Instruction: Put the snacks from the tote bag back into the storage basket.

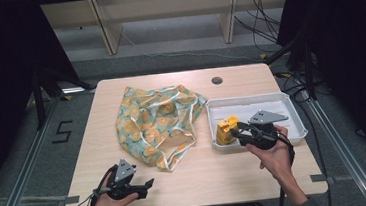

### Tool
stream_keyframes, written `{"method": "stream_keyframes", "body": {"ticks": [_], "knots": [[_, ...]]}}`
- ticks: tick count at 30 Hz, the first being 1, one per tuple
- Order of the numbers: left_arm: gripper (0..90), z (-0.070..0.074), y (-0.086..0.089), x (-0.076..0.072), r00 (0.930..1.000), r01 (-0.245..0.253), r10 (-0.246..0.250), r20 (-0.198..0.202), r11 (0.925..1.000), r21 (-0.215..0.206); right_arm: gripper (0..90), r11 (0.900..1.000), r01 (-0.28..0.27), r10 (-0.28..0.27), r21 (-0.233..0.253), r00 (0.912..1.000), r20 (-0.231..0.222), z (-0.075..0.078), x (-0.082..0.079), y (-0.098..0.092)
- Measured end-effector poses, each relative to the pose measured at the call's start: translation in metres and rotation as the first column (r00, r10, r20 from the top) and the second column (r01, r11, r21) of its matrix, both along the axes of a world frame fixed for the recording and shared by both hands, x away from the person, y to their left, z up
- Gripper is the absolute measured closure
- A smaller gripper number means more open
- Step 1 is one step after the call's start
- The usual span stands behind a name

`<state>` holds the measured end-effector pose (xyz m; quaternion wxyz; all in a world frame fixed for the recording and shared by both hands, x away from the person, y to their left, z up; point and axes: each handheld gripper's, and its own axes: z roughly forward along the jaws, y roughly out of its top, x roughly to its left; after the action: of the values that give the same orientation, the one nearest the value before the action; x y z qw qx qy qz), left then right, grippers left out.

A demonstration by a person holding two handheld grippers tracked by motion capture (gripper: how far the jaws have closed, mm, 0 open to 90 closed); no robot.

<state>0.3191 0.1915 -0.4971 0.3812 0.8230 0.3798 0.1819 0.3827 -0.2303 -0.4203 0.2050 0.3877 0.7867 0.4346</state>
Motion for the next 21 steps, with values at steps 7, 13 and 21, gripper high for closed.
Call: {"method": "stream_keyframes", "body": {"ticks": [7,13,21], "knots": [[19.5,0.0,0.0,0.0,1.0,-0.008,0.008,-0.006,0.9999,-0.013,86.2,0.995,-0.074,0.075,-0.067,0.9972,0.007,-0.008,-0.006,0.002],[19.5,0.001,0.001,0.0,0.9999,0.017,-0.016,-0.005,0.9998,0.013,89.7,0.992,-0.088,0.089,-0.093,0.9959,0.015,-0.011,-0.007,0.007],[19.4,0.0,-0.001,0.0,0.9999,0.01,-0.01,-0.001,0.9999,0.0,90.0,0.986,-0.105,0.108,-0.129,0.9939,0.02,-0.018,-0.004,0.012]]}}
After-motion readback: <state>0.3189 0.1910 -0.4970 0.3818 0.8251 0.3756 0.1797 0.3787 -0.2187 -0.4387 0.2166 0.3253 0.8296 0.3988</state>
